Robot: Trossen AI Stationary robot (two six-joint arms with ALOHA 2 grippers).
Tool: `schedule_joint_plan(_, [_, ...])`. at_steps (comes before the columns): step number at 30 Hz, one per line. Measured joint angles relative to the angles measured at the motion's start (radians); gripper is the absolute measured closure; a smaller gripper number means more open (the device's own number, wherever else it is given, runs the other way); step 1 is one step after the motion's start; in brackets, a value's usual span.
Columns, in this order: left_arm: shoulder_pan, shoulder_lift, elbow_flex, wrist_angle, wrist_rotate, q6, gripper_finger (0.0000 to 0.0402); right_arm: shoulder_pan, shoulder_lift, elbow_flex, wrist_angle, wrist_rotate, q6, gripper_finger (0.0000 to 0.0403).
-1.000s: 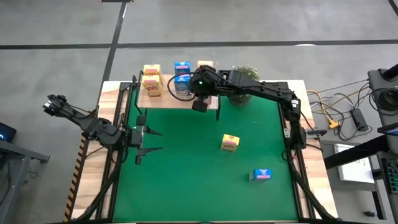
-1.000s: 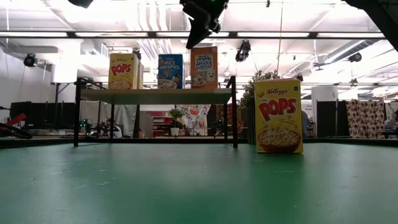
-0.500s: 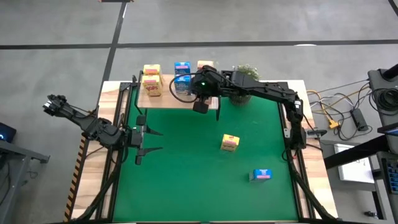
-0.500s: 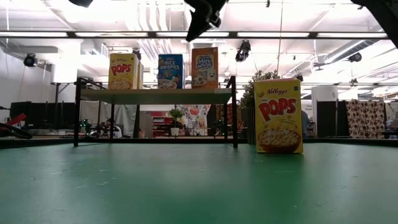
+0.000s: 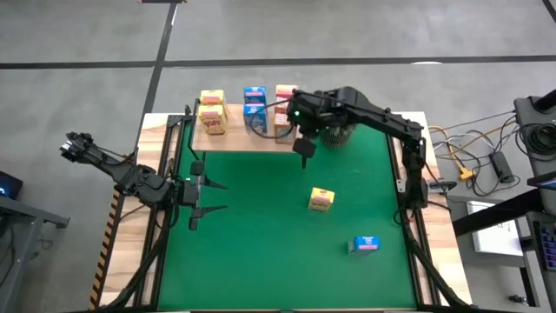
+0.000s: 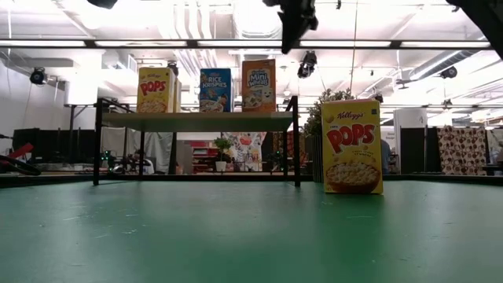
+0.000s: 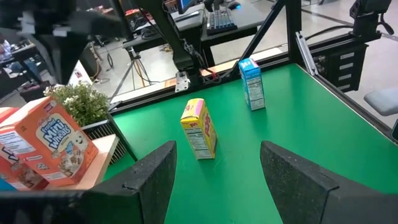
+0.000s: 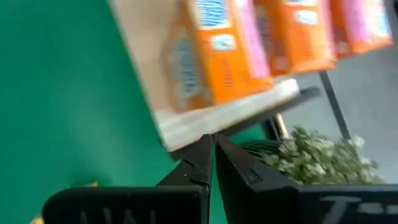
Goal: Stack cereal on shelf
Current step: Put the orange cereal box on the shelf, then put the yellow cereal box on the shelf
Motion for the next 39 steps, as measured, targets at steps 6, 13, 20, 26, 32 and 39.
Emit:
schedule_joint_plan(6, [0.0,0.0,0.0,0.009,0.0,0.012,0.0186,-0.072,0.017,-0.019,0.045,0.043,-0.016,0.0394])
schedule_joint_plan(13, [0.0,0.0,0.0,0.01,0.0,0.007,0.0186,-0.093,0.021,-0.04,0.12,0.043,-0.056,0.0394])
schedule_joint_plan(20, [0.0,0.0,0.0,0.01,0.0,0.009,0.0186,-0.093,0.022,-0.046,0.154,0.043,-0.058,0.0394])
schedule_joint_plan(26, [0.0,0.0,0.0,0.01,0.0,0.009,0.0186,-0.093,0.022,-0.048,0.157,0.043,-0.052,0.0394])
schedule_joint_plan(32, [0.0,0.0,0.0,0.01,0.0,0.01,0.0186,-0.093,0.017,-0.019,0.166,0.072,-0.047,0.0394])
schedule_joint_plan(39, [0.0,0.0,0.0,0.01,0.0,0.01,0.0186,-0.103,0.016,-0.013,0.304,0.083,-0.112,0.0394])
